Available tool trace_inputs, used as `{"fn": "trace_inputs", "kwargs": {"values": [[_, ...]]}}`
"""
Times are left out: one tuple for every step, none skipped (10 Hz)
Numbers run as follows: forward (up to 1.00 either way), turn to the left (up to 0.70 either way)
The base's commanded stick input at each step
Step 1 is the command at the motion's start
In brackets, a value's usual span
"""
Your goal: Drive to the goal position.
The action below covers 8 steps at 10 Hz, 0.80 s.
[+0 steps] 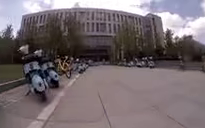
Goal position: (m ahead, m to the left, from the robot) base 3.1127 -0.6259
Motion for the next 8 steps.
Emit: {"fn": "trace_inputs", "kwargs": {"values": [[0.7, 0.0], [0.7, 0.0], [0.7, 0.0], [0.7, 0.0], [0.7, 0.0], [0.7, 0.0], [0.7, 0.0], [0.7, 0.0]]}}
